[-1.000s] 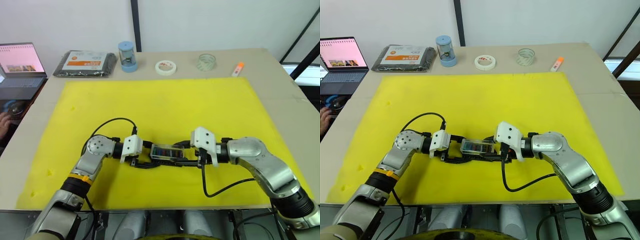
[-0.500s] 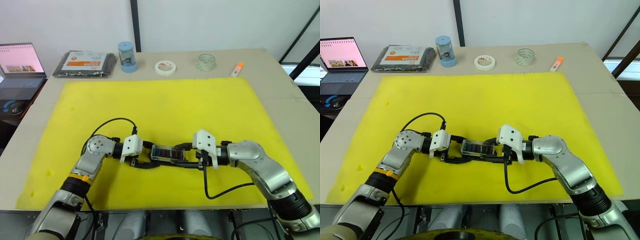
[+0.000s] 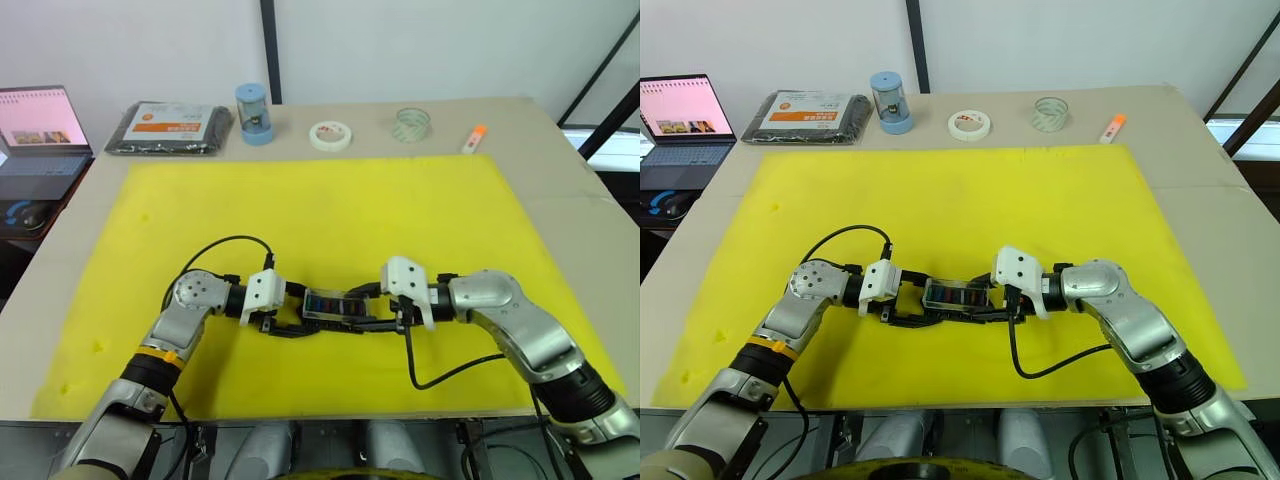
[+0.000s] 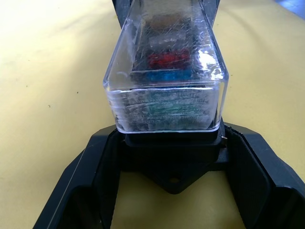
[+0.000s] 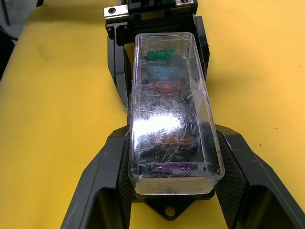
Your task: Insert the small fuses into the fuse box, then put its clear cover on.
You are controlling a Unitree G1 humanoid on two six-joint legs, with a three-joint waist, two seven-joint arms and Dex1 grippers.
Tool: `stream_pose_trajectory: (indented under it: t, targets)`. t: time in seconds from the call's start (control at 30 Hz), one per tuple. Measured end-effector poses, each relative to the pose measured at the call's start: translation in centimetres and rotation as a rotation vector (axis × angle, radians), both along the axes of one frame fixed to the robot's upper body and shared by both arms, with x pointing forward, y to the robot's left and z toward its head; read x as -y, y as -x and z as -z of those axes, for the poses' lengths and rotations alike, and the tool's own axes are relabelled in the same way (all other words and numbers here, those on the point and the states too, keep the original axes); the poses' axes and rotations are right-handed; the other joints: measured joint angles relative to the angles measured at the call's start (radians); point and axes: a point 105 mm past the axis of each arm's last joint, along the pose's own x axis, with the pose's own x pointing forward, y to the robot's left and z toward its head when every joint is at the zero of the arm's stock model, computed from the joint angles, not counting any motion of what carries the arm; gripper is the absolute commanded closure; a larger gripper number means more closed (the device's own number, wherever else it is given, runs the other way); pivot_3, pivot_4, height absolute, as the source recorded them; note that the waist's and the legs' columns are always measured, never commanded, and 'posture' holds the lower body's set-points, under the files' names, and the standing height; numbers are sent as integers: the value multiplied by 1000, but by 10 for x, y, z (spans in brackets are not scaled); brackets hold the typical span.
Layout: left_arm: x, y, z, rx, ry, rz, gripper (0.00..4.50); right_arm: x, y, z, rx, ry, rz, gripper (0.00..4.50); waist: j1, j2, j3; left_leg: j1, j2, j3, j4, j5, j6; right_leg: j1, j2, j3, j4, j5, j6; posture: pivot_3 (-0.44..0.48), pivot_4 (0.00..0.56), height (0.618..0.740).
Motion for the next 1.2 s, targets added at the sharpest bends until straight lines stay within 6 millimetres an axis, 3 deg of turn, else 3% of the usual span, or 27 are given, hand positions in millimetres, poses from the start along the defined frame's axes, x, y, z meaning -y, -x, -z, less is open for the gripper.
stream_pose_trajectory:
  t: [0.3, 0.53, 0.57, 0.93, 1.2]
  targets:
    - [0, 0, 0, 1, -1, -1, 1760, 0, 2, 0, -1, 3, -7, 2613, 0, 0, 0, 0, 0, 0, 0, 0, 0, 0, 0, 0, 0, 0, 0, 0, 150, 740]
    - [0, 0, 0, 2, -1, -1, 1760, 5, 1, 12, -38, 39, 25, 164, 0, 0, 0, -1, 0, 0, 0, 0, 0, -1, 0, 0, 0, 0, 0, 0, 150, 740]
    - [0, 0, 0, 2, -2, -1, 1760, 5, 1, 12, -39, 39, 26, 53, 0, 0, 0, -1, 0, 0, 0, 0, 0, -1, 0, 0, 0, 0, 0, 0, 150, 740]
    - [0, 0, 0, 4, -1, 0, 1760, 13, 3, 13, -61, 38, 48, 53, 0, 0, 0, -1, 0, 0, 0, 0, 0, -1, 0, 0, 0, 0, 0, 0, 150, 740]
    - [-1, 1, 0, 6, -1, -7, 1760, 47, 9, -18, -19, 90, 85, 53, 0, 0, 0, -1, 0, 0, 0, 0, 0, -1, 0, 0, 0, 0, 0, 0, 150, 740]
